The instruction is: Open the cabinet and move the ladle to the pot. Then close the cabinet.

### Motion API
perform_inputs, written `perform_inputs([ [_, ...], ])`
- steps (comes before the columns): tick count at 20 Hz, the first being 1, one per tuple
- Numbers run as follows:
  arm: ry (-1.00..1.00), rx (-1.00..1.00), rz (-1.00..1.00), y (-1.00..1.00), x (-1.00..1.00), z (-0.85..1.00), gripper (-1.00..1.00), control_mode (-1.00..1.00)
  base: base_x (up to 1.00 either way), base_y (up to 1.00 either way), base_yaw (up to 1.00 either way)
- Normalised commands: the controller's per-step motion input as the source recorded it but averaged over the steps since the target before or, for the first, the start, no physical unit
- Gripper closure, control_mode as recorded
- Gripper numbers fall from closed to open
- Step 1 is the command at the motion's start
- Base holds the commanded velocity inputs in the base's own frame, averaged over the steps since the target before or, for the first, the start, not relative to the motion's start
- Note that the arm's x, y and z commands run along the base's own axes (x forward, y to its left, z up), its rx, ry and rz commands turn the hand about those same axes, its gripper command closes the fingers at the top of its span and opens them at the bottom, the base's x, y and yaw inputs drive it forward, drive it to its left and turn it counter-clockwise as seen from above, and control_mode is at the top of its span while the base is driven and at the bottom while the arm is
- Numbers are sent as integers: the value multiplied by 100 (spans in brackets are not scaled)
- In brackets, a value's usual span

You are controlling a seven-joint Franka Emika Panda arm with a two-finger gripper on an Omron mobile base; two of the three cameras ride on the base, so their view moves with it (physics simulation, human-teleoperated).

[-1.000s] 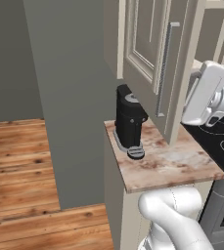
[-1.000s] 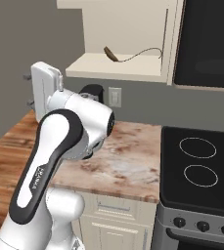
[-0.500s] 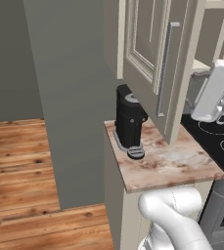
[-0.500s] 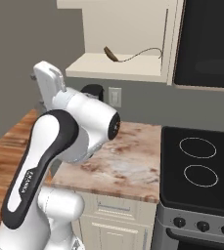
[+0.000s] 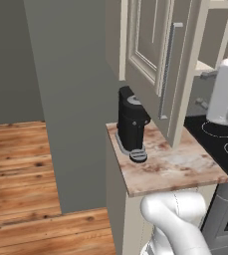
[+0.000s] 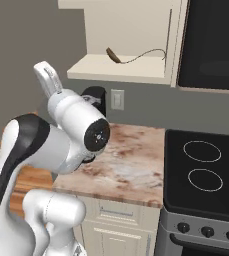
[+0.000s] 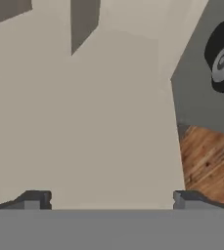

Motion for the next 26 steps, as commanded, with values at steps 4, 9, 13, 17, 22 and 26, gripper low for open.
perform_inputs([
  [4,5,-14,-34,-16,10,0,-100,-100,0,0,0],
  [9,-5,-11,-21,-27,2,1,-100,-100,0,0,0],
  [13,-11,-1,-7,-54,0,2,-100,-100,0,0,0],
  [17,-11,-10,0,-51,-1,0,-100,-100,0,0,0],
  [22,-1,-17,0,-30,-1,14,-100,-100,0,0,0],
  [26,0,-12,0,-33,0,21,-100,-100,0,0,0],
])
